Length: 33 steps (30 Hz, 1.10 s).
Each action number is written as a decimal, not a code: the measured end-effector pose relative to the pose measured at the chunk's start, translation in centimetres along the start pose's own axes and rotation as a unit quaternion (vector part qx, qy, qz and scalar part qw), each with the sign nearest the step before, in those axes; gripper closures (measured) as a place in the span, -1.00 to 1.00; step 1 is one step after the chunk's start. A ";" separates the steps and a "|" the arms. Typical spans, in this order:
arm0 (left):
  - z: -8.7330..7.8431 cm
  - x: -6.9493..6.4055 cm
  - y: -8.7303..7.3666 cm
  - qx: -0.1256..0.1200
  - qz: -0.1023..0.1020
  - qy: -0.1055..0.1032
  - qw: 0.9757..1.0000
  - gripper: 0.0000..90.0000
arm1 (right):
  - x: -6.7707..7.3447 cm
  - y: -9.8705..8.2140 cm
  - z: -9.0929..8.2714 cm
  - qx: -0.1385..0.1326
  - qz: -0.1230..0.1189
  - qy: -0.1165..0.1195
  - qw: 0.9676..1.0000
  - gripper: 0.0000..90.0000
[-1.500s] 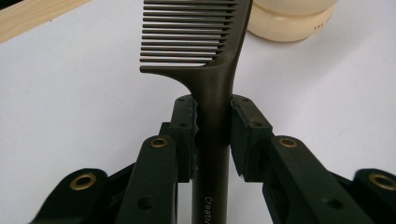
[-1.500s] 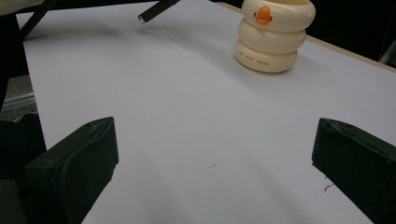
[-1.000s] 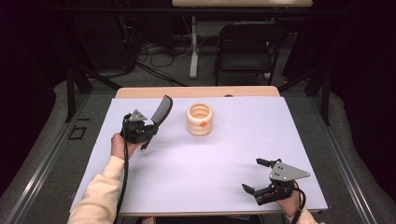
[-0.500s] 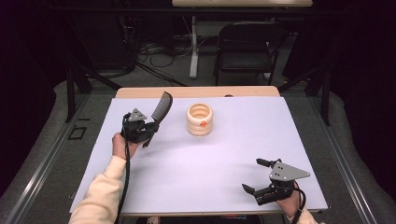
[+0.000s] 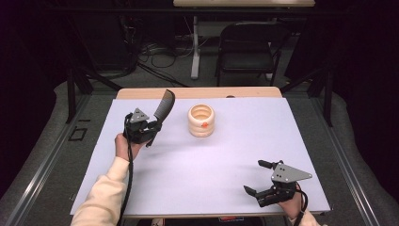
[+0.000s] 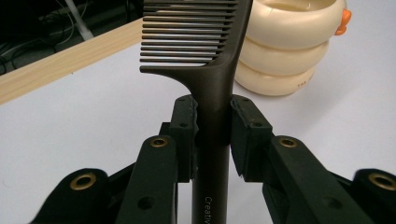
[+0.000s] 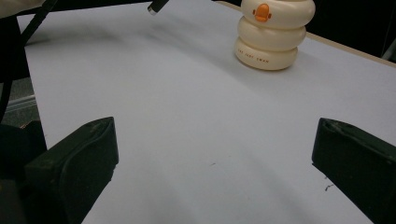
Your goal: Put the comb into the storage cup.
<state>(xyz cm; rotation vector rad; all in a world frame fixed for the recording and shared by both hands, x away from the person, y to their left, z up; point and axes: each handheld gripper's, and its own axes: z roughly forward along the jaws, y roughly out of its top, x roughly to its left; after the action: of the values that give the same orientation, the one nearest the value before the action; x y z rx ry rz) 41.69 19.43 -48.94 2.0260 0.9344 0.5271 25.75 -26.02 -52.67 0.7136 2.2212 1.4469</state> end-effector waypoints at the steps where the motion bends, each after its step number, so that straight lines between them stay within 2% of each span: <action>1: 0.0 0.0 0.0 -0.002 0.000 0.000 1.000 0.61 | 0.0 0.0 0.0 0.000 0.000 0.000 1.000 -1.00; 12: 0.0 -0.2 0.5 -0.022 -0.006 0.000 1.000 0.61 | 0.0 0.0 0.1 0.003 0.002 -0.002 1.000 -1.00; 18: -0.2 -0.4 1.0 -0.027 -0.002 0.000 1.000 0.61 | 0.0 0.0 0.2 0.002 0.002 -0.001 1.000 -1.00; 21: -0.2 -0.4 1.2 -0.033 -0.007 -0.004 0.999 0.61 | 0.1 0.0 0.1 0.004 0.001 -0.002 1.000 -1.00; 33: -0.2 -0.8 2.0 -0.042 -0.002 -0.008 0.999 0.61 | 0.1 0.0 0.3 0.006 0.003 -0.001 1.000 -1.00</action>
<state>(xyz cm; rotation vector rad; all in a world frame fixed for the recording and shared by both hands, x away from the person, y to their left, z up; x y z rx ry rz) 41.89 18.16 -47.25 1.9508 0.8922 0.5396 25.83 -25.75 -52.79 0.7255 2.2305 1.4354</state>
